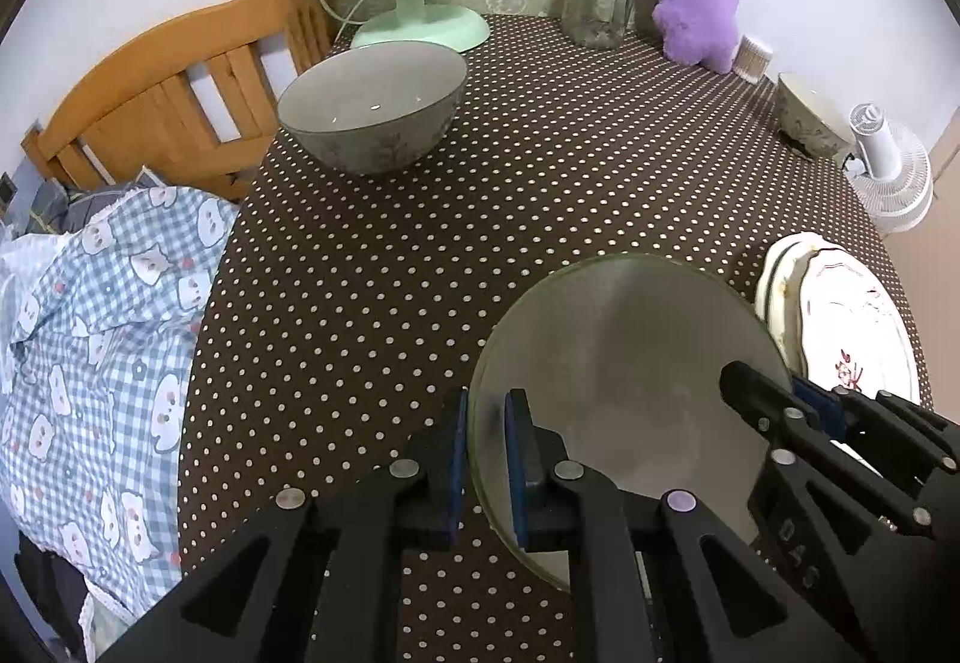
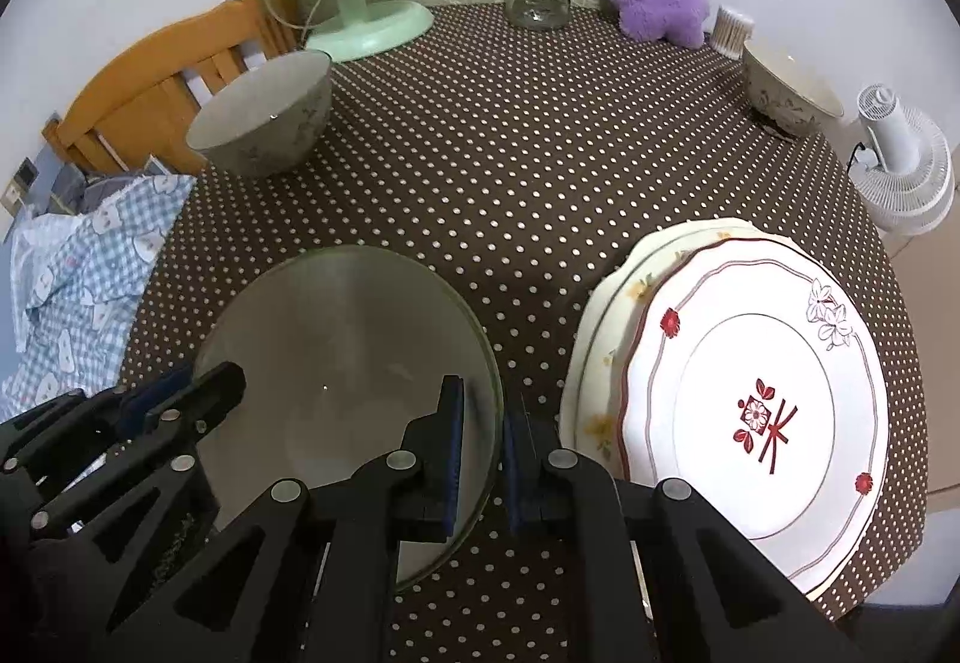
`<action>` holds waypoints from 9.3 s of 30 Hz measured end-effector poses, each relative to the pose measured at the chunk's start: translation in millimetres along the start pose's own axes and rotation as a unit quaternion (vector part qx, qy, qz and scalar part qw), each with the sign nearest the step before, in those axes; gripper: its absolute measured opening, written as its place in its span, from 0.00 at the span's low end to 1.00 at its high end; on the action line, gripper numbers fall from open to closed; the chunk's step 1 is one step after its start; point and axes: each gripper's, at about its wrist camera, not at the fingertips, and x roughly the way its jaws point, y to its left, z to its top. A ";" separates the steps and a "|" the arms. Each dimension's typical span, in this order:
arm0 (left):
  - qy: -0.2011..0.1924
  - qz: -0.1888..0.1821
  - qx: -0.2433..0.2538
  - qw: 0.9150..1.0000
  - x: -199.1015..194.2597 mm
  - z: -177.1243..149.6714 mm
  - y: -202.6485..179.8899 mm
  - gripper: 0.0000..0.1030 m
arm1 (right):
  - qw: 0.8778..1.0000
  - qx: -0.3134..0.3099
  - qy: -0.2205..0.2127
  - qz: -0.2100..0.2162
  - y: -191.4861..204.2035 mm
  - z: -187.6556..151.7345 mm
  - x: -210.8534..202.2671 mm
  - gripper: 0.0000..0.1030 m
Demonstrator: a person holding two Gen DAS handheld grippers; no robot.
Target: Organize plates and bowls
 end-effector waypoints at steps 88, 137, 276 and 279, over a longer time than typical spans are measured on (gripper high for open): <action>-0.025 0.034 -0.021 0.999 86.9 167.8 117.8 0.23 | 0.998 -0.055 -0.007 0.040 112.1 200.9 105.6 0.14; -0.058 0.036 -0.004 0.998 -62.1 51.7 -15.4 0.23 | 0.998 -0.029 -0.009 0.052 1.6 59.6 -57.3 0.14; -0.072 -0.004 0.019 0.997 84.1 254.3 -316.9 0.65 | 0.995 0.051 -0.080 -0.012 -359.9 235.4 19.5 0.75; -0.061 0.000 0.017 0.998 101.5 259.4 -321.0 0.61 | 0.995 0.062 -0.074 -0.015 -367.7 239.6 35.1 0.75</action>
